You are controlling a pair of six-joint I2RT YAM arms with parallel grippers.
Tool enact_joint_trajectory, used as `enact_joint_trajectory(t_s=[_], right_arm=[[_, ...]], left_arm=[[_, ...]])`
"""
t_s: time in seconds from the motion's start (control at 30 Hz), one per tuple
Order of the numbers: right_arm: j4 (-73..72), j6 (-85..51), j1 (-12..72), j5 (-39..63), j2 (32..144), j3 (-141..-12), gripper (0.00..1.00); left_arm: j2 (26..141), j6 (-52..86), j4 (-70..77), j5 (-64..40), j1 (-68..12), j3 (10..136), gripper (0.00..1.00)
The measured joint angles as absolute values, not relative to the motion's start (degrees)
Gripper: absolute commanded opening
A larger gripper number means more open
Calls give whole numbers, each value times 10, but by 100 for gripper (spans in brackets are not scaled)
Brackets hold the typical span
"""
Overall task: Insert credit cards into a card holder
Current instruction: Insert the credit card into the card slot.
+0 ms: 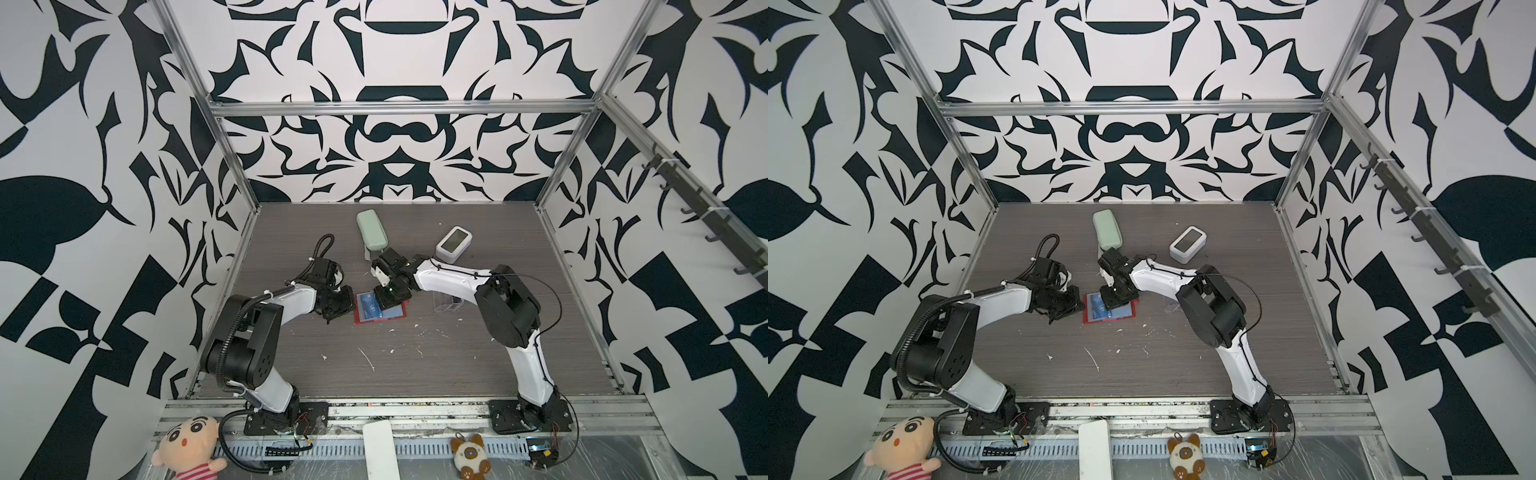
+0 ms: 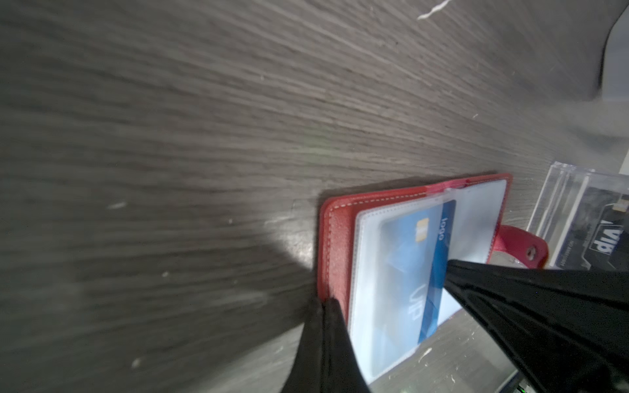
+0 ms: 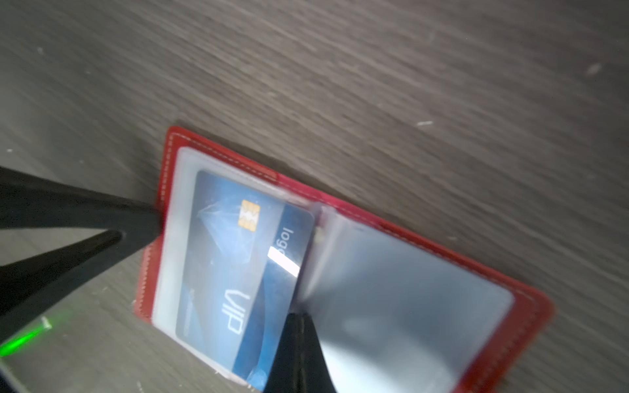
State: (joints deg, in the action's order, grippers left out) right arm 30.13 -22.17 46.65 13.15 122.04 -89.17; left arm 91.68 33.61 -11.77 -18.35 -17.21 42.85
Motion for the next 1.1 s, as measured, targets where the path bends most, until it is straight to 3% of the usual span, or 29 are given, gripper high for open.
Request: enact_joint_trajectory(t_s=[0.6, 0.8, 0.9, 1.1], right_arm=[[251, -234, 465, 184, 1215, -861, 1], [230, -243, 465, 161, 1174, -817, 5], [228, -250, 461, 143, 1152, -804, 6], [225, -256, 455, 100, 1140, -794, 6]], left_arm=[[934, 329, -131, -172, -171, 455, 0], [930, 318, -139, -159, -173, 474, 40], [914, 315, -146, -147, -173, 477, 45], [879, 314, -147, -149, -176, 479, 46]])
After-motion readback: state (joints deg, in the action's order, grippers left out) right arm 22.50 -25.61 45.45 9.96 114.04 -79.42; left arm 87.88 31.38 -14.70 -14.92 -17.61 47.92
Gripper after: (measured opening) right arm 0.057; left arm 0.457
